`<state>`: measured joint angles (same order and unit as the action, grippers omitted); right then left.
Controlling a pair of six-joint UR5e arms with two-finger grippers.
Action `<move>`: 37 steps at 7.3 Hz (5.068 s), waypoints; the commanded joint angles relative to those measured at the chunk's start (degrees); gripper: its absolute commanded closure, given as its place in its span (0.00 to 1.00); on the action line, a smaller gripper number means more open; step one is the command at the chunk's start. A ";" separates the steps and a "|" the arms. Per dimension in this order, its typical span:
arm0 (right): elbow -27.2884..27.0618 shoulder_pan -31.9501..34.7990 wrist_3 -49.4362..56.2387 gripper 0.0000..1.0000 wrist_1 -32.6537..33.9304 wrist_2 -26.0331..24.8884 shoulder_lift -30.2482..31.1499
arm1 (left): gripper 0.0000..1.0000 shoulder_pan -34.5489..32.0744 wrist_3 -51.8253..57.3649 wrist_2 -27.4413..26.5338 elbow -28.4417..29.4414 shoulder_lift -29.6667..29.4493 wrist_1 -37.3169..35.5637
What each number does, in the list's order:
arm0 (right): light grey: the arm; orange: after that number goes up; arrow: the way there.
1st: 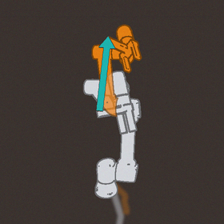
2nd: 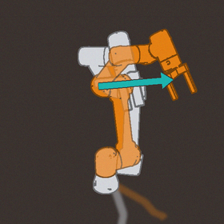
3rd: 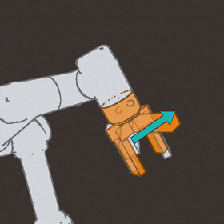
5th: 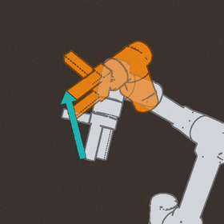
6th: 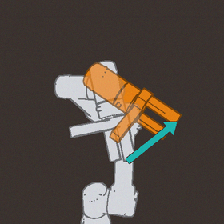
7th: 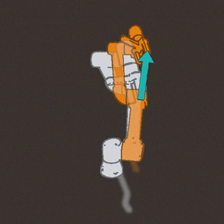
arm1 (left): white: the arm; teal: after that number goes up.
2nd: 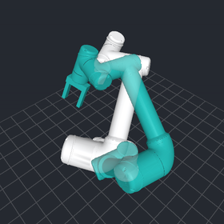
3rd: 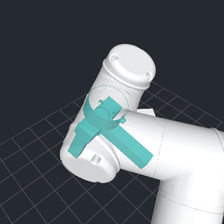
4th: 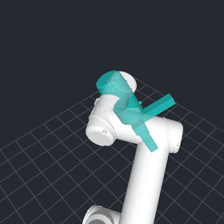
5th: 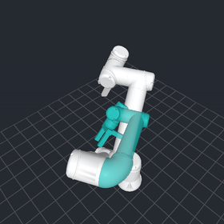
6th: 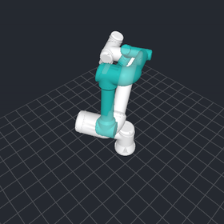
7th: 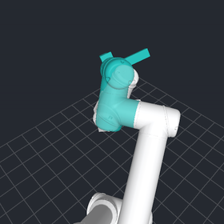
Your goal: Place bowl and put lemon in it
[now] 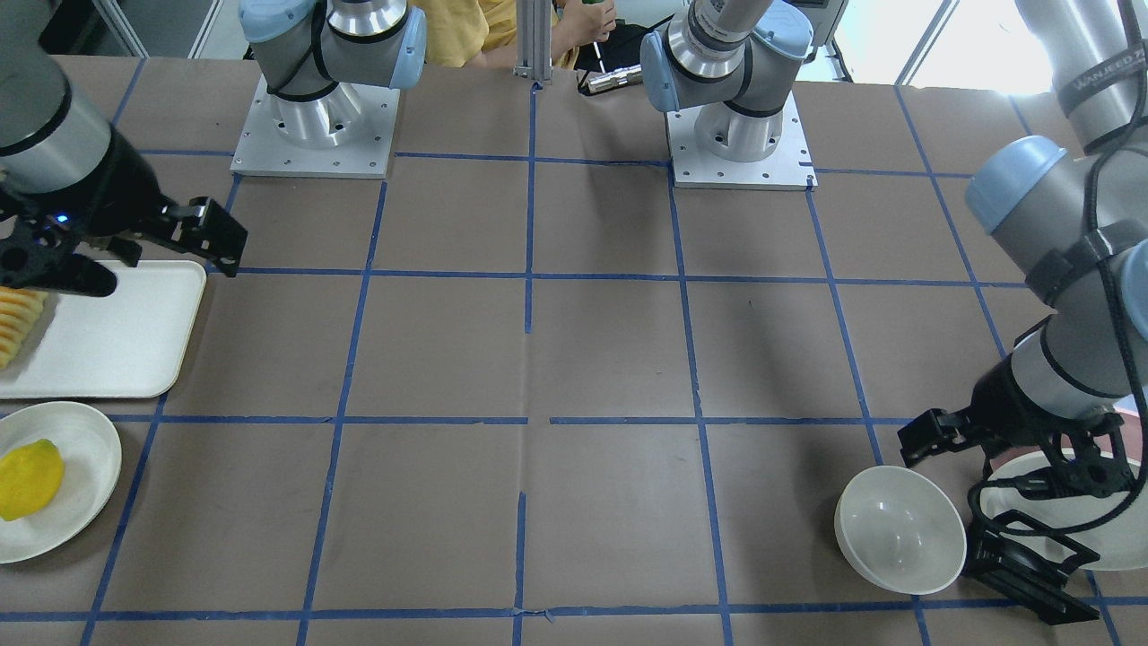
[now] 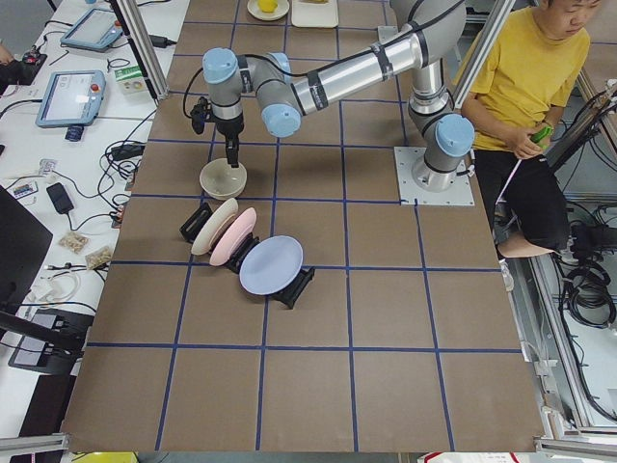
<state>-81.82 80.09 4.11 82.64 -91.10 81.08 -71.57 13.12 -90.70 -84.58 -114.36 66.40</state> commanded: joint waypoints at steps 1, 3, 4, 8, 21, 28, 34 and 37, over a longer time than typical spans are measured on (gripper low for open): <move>0.00 -8.34 8.69 0.00 4.27 -0.57 -4.85 | 0.00 1.17 0.68 0.26 0.29 -4.80 -4.35; 0.00 -14.06 14.57 0.00 9.68 -1.71 -10.91 | 0.00 1.17 8.03 0.35 1.60 -9.02 -5.23; 0.00 -16.43 19.05 0.00 15.47 -2.50 -14.51 | 0.00 1.26 12.50 -0.09 2.13 -10.34 -5.40; 0.17 -18.48 18.07 0.00 32.22 -4.79 -25.95 | 0.42 2.49 12.46 0.43 2.23 -12.20 -5.31; 4.29 -18.22 11.62 1.00 17.25 -4.53 -24.33 | 1.00 -18.22 -18.76 15.20 -5.04 -0.97 0.23; 6.50 -9.71 11.62 1.00 1.57 0.13 -10.88 | 1.00 -31.08 -36.67 8.17 -15.61 -0.51 -15.07; 6.59 4.60 1.38 1.00 0.32 4.43 -6.55 | 0.00 -25.22 -22.85 8.00 -6.09 9.21 6.61; 7.03 15.85 -5.24 1.00 3.74 7.69 -8.56 | 0.00 -23.08 -16.64 -1.03 0.30 19.40 24.99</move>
<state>-74.84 91.40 1.00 84.90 -83.98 73.73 -95.11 -5.36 -88.01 -85.28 -99.52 86.37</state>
